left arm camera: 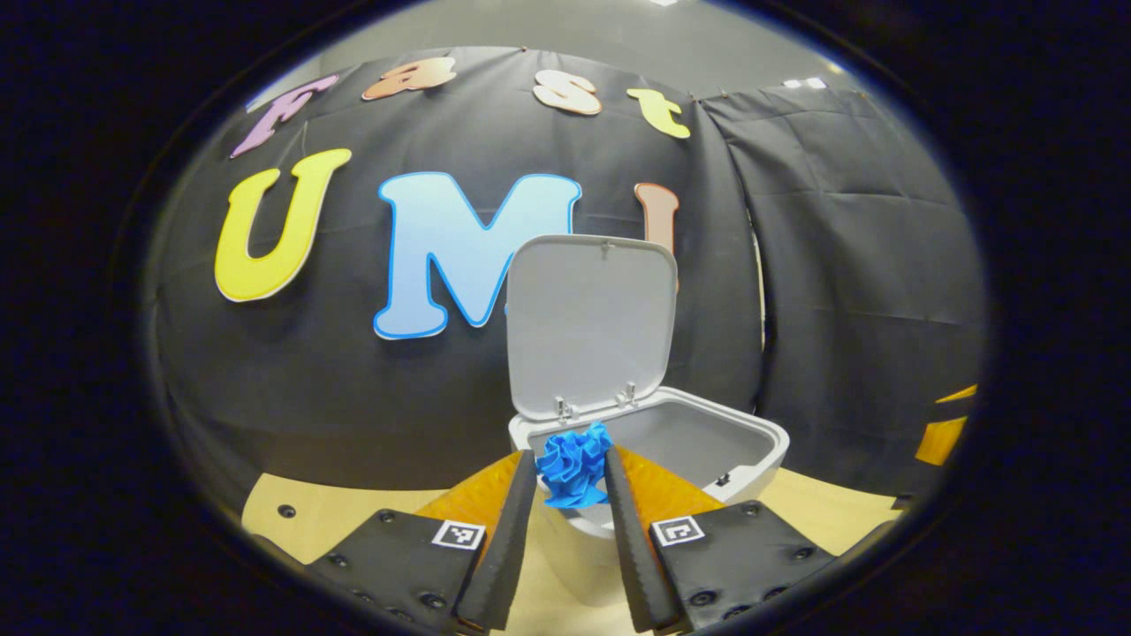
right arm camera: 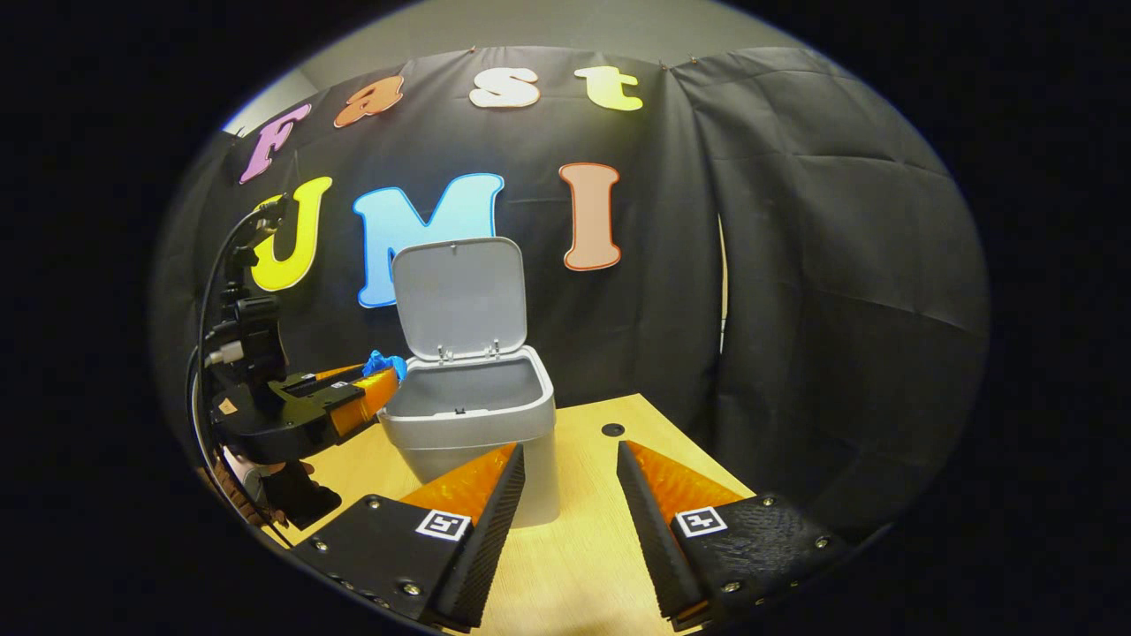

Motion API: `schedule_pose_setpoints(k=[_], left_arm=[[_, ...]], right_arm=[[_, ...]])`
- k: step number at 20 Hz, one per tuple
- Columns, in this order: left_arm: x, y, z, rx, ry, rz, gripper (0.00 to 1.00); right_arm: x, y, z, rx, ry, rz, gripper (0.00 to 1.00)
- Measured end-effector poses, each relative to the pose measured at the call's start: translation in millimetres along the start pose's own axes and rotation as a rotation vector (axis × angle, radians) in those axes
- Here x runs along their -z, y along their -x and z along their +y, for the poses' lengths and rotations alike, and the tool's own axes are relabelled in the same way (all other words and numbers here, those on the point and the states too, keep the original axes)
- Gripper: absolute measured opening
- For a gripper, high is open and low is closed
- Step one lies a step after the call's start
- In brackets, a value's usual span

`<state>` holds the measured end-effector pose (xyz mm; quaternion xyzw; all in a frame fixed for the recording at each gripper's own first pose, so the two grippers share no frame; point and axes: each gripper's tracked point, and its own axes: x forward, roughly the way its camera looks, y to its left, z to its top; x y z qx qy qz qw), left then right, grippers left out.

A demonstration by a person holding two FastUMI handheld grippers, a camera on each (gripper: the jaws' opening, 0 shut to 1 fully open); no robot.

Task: Press the lid of the desktop garbage bin to open it, pick up the crumpled paper on the desktop and throw it into the bin, then pick up the pop can on the desktop and drop it into the bin, and finally close the garbage bin lid.

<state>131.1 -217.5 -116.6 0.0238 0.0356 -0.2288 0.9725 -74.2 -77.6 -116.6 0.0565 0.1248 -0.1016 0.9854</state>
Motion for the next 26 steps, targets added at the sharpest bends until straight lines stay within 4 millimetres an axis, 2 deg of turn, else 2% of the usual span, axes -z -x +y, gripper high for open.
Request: schedule_pose_setpoints(k=[2,5,6,7,8,9,10,11,12,13,14,15,19,23,26], left_arm=[[0,-6,-7,0.009,-0.015,0.004,0.54],[-5,-7,-13,0.028,-0.023,-0.006,0.83],[-6,-7,-13,0.029,-0.025,-0.007,0.83],[-7,-6,-13,0.028,-0.023,-0.008,0.87],[-8,-5,-13,0.028,-0.021,-0.011,0.82],[-9,-3,-12,0.024,-0.02,-0.012,0.82],[-11,-2,-9,0.019,-0.022,-0.015,0.87],[-14,1,-5,0.012,-0.026,-0.017,0.82],[-16,4,-1,0.006,-0.029,-0.018,0.87],[-17,7,3,-0.003,-0.032,-0.019,0.82],[-18,10,9,-0.014,-0.033,-0.021,0.82],[-20,15,15,-0.027,-0.033,-0.022,0.87],[-22,43,53,-0.109,-0.006,-0.025,0.87],[-15,83,104,-0.222,0.003,-0.015,0.87],[-11,121,144,-0.313,0.01,-0.008,0.87]], right_arm=[[3,0,-4,0.011,-0.01,0.004,0.7],[4,0,-6,0.02,-0.015,0.005,0.7],[4,0,-7,0.021,-0.017,0.004,0.7],[5,0,-6,0.02,-0.021,0.004,0.7],[6,-1,-5,0.017,-0.023,0.007,0.7],[7,-1,-3,0.012,-0.026,0.01,0.7],[7,-2,0,0.005,-0.028,0.012,0.7],[9,-2,3,-0.005,-0.029,0.015,0.7],[10,-3,7,-0.018,-0.029,0.019,0.7],[12,-4,12,-0.032,-0.028,0.022,0.7],[12,-4,18,-0.049,-0.025,0.025,0.7],[15,-5,24,-0.066,-0.022,0.027,0.7],[27,-9,58,-0.161,-0.007,0.05,0.7],[49,-10,100,-0.282,0.034,0.1,0.7],[73,-11,130,-0.364,0.079,0.144,0.78]])
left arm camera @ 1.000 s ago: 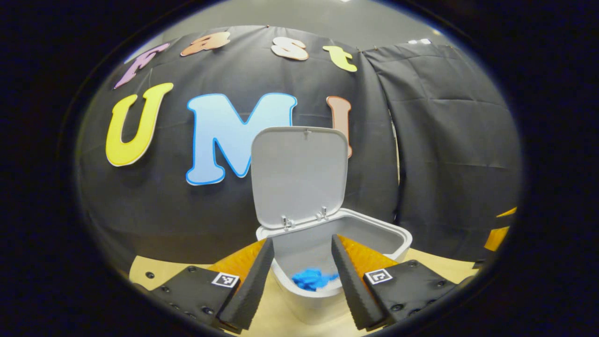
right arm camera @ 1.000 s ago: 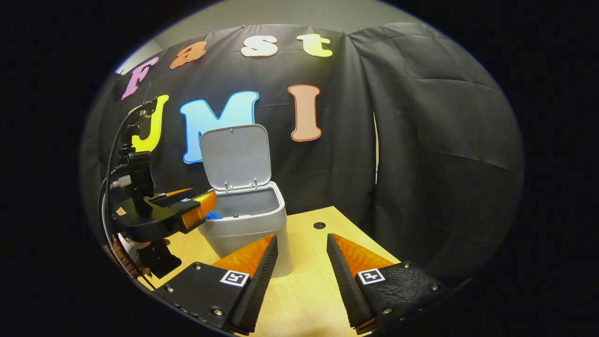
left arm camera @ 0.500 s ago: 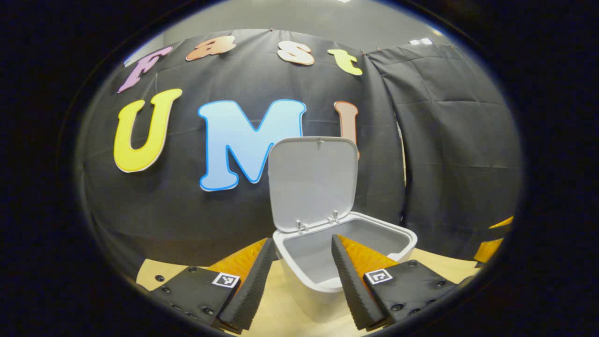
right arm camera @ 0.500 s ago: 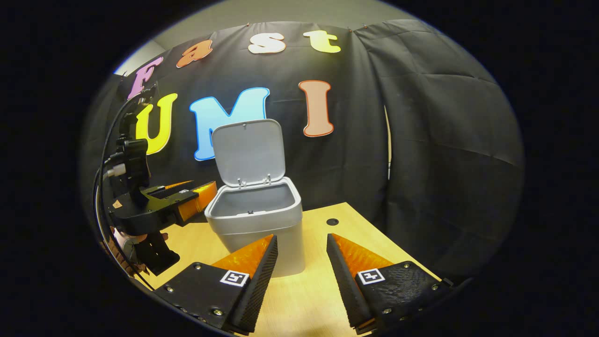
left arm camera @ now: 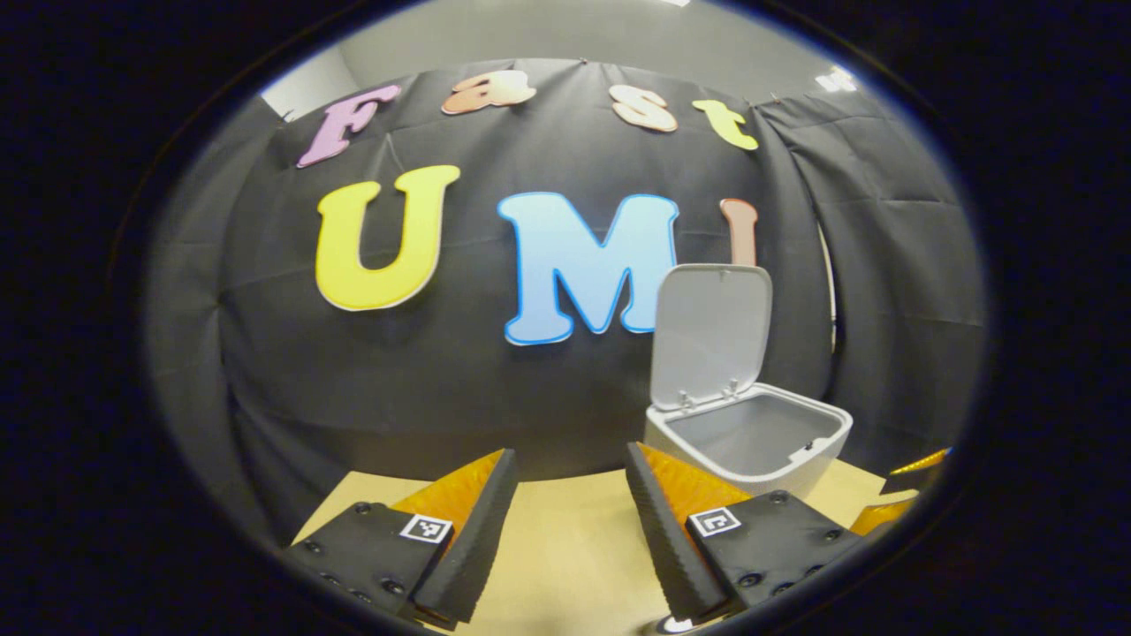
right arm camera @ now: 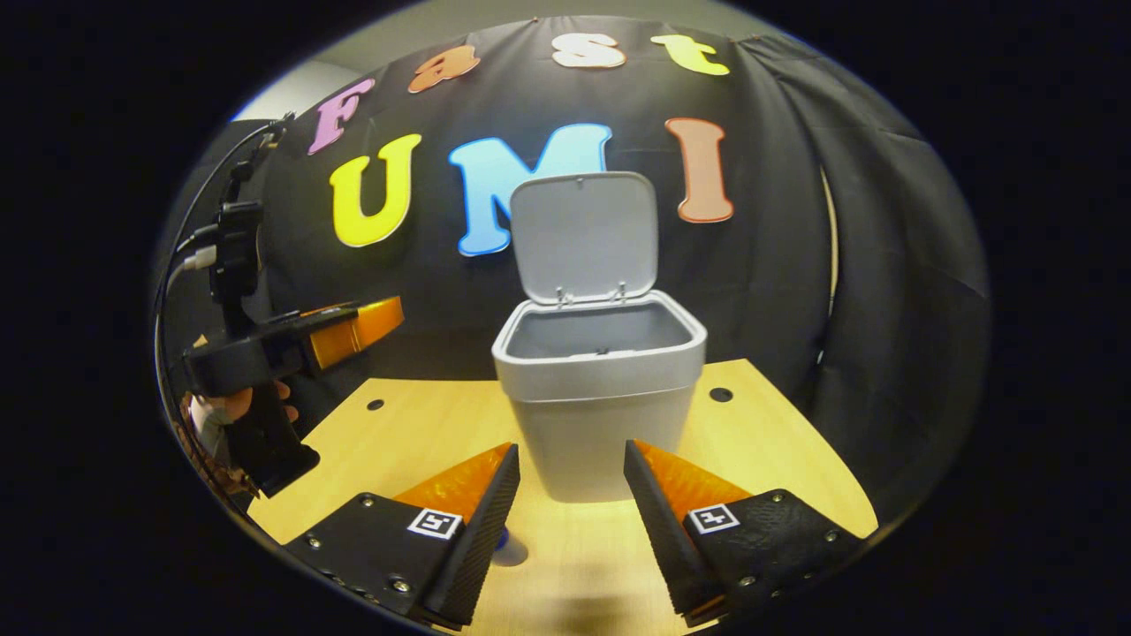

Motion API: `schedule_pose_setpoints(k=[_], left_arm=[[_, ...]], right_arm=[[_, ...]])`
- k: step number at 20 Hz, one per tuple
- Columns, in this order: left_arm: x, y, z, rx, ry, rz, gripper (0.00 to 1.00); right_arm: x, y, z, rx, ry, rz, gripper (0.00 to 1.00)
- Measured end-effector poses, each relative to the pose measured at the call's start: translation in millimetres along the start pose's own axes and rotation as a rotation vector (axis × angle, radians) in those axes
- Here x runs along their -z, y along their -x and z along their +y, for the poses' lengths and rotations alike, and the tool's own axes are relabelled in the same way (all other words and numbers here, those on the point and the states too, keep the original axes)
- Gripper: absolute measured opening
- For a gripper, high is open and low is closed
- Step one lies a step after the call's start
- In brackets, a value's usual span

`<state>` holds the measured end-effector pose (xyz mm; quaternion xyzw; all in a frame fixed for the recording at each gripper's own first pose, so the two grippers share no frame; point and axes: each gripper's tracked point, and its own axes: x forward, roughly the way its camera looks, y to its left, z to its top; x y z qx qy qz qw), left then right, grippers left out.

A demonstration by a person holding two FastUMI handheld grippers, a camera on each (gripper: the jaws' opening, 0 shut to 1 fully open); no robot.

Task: Press the lid of the desktop garbage bin to open it, pick up the crumpled paper on the desktop and throw it into the bin, then pick up the pop can on the desktop and drop it into the bin, and finally close the garbage bin lid.

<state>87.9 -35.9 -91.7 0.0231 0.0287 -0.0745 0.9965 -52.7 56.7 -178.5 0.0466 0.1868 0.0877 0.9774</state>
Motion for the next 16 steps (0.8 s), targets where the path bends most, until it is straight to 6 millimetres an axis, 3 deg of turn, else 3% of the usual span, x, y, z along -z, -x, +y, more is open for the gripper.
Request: schedule_pose_setpoints(k=[2,4,8,11,13,14,16], left_arm=[[1,15,29,-0.058,0.005,0.004,0.83],[1,29,55,-0.113,0.009,0.006,0.87],[3,57,100,-0.205,0.01,0.014,0.83],[4,74,123,-0.261,0.016,0.021,0.87],[6,83,134,-0.291,0.018,0.026,0.79],[7,87,138,-0.304,0.02,0.027,0.87],[9,93,146,-0.325,0.026,0.031,0.87]], right_arm=[[13,-12,21,-0.062,0.027,0.042,0.82],[24,-22,37,-0.104,0.057,0.078,0.91],[54,-42,57,-0.164,0.103,0.161,0.92],[72,-56,70,-0.203,0.138,0.23,0.92],[90,-63,75,-0.217,0.167,0.279,0.92],[102,-64,78,-0.228,0.18,0.304,0.92],[114,-69,79,-0.24,0.209,0.336,0.92]])
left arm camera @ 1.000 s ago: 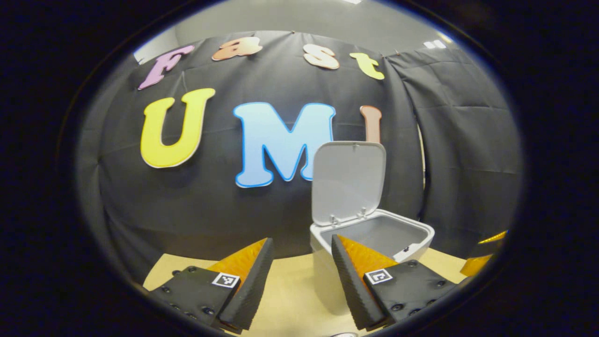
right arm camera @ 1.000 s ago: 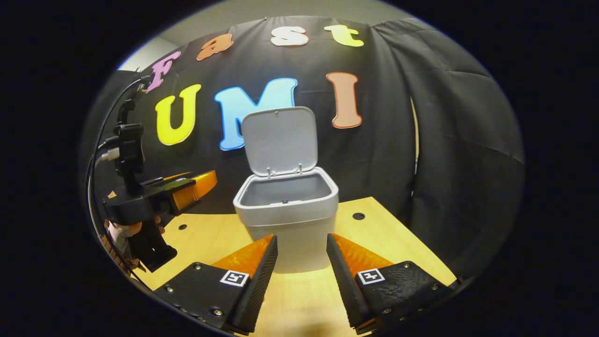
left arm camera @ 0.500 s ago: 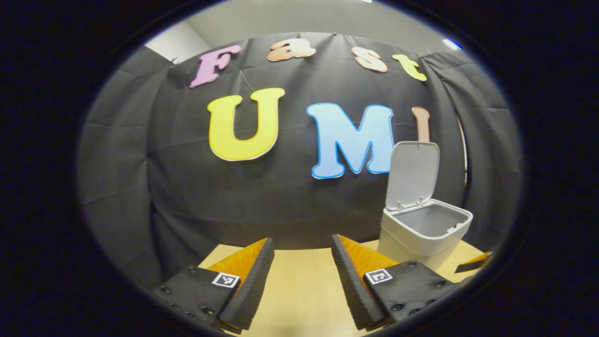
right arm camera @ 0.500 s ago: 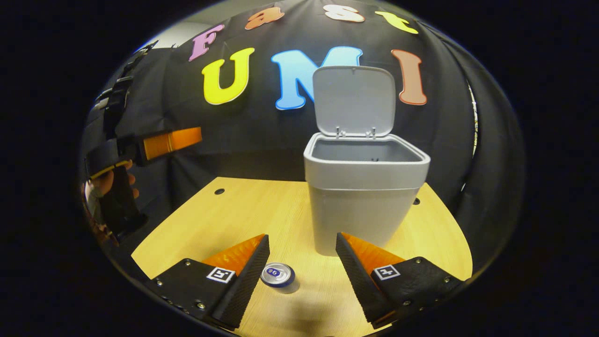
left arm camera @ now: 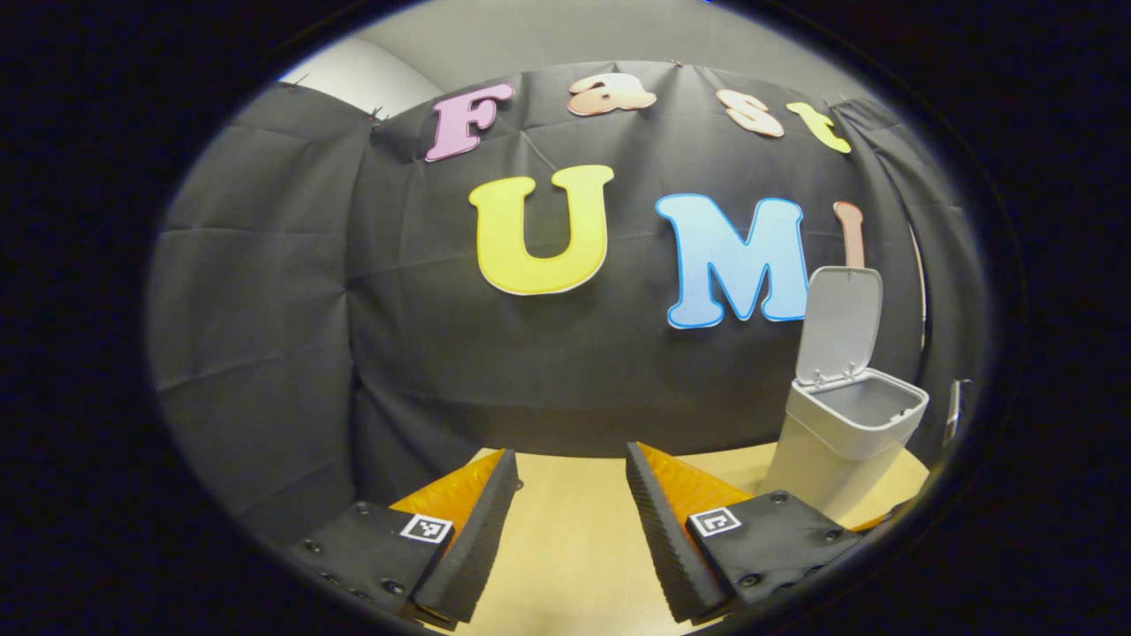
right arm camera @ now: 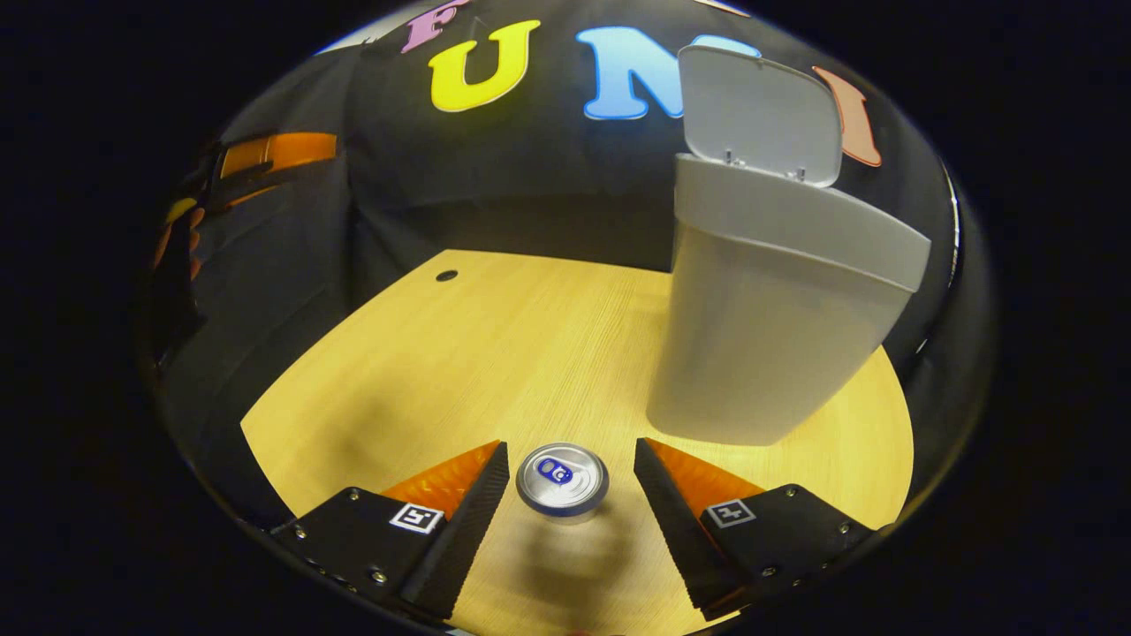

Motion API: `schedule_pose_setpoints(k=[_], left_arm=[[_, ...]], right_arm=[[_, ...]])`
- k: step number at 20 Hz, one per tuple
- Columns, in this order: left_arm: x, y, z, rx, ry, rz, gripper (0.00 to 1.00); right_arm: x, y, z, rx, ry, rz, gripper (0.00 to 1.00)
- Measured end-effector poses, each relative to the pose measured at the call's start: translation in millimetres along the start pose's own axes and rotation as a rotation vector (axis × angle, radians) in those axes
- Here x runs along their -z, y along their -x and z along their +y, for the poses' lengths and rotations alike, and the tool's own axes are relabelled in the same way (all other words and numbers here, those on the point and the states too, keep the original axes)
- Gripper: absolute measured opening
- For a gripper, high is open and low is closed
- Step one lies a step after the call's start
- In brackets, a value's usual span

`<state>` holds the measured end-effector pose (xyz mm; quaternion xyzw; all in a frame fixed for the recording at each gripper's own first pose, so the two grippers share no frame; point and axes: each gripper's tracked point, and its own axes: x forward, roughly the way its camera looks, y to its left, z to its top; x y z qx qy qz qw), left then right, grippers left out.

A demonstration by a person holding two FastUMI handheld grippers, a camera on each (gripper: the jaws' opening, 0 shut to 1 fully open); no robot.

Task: Press the lid of the desktop garbage bin to open it, pick up the crumpled paper on the desktop and throw it into the bin, then pick up the pop can on the desktop and drop it into the bin, and finally close the garbage bin lid.

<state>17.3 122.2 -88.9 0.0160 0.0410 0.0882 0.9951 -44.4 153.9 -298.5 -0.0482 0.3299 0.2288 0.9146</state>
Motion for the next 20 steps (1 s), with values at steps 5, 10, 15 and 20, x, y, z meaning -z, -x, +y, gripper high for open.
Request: schedule_pose_setpoints(k=[5,10,15,20], left_arm=[[4,5,13,-0.029,0.008,0.011,0.87],[6,6,9,-0.026,0.022,0.017,0.87],[10,6,3,-0.014,0.025,0.024,0.87],[11,4,-9,0.01,0.038,0.028,0.87]], right_arm=[[12,-12,-2,0.006,0.018,0.052,0.96],[20,-21,-2,0.0,0.027,0.082,0.87],[-1,-7,-2,-0.014,0.008,0.025,0.84],[-56,28,3,-0.024,-0.02,-0.117,0.84]])
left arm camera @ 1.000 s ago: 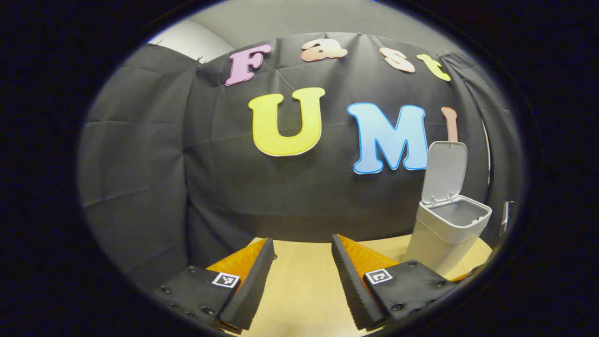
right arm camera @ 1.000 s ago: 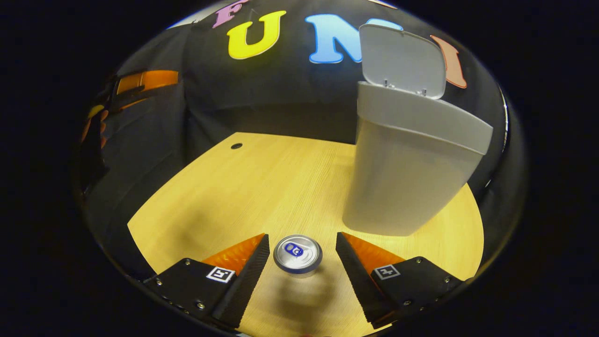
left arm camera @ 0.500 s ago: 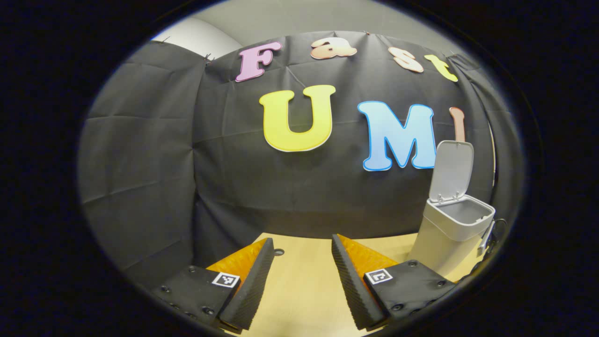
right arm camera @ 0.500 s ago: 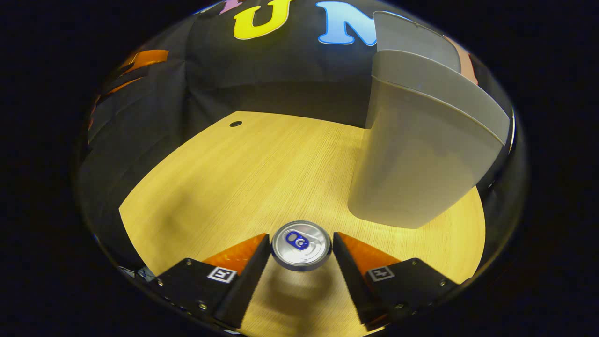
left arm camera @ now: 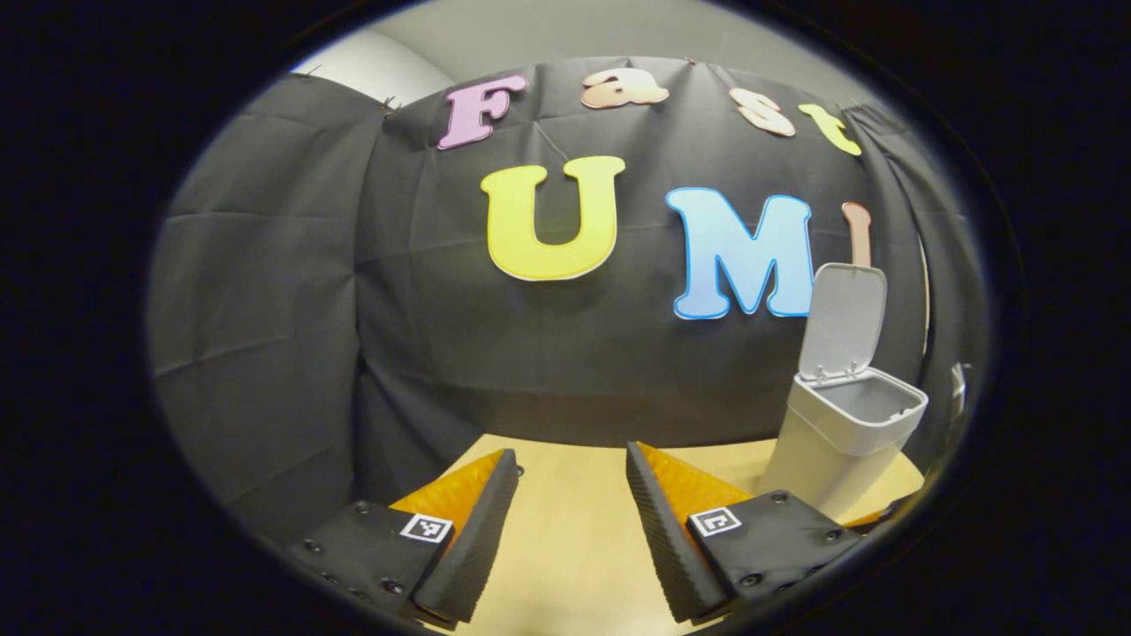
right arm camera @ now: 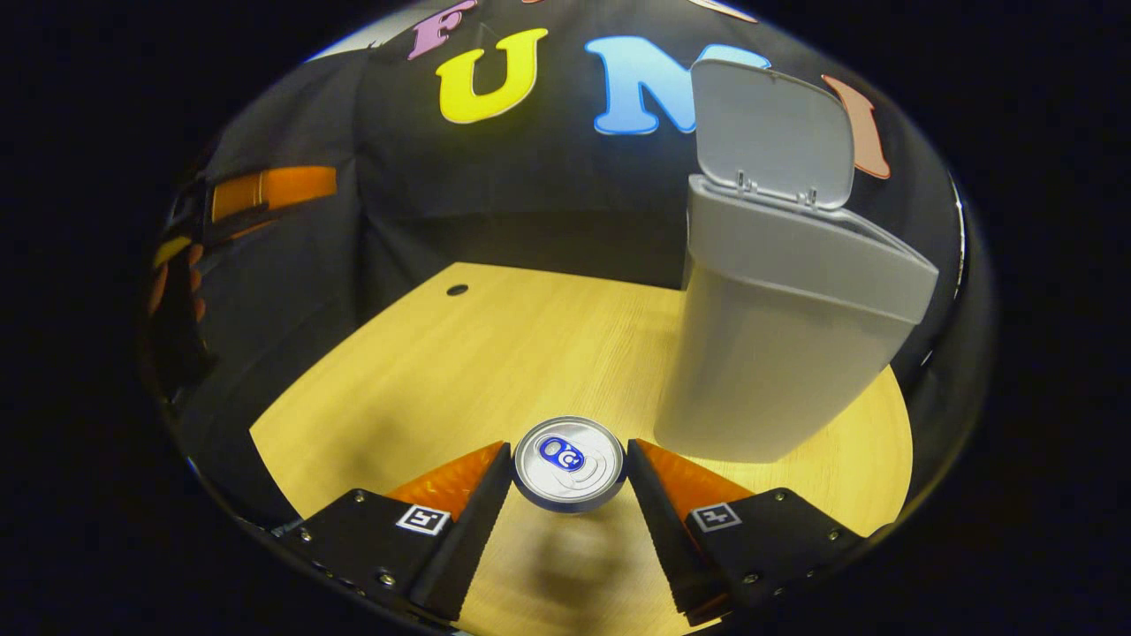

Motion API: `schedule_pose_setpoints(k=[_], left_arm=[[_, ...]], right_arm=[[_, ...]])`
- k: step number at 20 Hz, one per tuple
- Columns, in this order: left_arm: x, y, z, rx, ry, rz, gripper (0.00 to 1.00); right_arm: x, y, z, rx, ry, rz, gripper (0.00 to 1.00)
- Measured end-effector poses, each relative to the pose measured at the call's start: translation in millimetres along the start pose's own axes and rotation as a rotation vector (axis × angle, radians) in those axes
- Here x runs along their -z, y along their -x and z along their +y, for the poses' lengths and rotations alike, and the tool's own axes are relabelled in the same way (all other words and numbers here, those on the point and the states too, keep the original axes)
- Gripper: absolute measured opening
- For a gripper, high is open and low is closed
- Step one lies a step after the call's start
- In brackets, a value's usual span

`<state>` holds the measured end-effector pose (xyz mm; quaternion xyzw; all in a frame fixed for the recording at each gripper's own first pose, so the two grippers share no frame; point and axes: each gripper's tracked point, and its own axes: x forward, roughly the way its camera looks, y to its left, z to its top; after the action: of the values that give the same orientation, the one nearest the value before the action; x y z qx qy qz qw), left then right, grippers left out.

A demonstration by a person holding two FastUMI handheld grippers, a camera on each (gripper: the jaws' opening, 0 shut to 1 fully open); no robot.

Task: Press the lid of the desktop garbage bin to open it, pick up the crumpled paper on the desktop and throw it into the bin, then pick up the pop can on the desktop and drop it into the bin, and finally close the garbage bin lid.

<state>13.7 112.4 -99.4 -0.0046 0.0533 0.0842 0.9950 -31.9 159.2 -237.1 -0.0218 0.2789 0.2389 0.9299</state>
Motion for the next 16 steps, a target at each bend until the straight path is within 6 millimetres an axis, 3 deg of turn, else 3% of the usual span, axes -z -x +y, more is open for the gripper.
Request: schedule_pose_setpoints(k=[3,6,9,12,16], left_arm=[[0,-1,-10,0.021,-0.001,-0.001,0.78],[-2,0,-20,0.041,0.001,-0.004,0.78],[-2,1,-28,0.057,0.005,-0.001,0.78],[-1,2,-32,0.069,0.01,0.004,0.78],[0,3,-33,0.074,0.007,0.011,0.78]], right_arm=[[-44,19,1,0.004,0.009,-0.107,0.84],[-93,39,1,0.013,0.022,-0.224,0.8],[-139,59,-3,0.022,0.012,-0.334,0.83],[-180,77,-16,0.057,0.005,-0.433,0.83],[-215,100,-52,0.154,0.016,-0.533,0.83]])
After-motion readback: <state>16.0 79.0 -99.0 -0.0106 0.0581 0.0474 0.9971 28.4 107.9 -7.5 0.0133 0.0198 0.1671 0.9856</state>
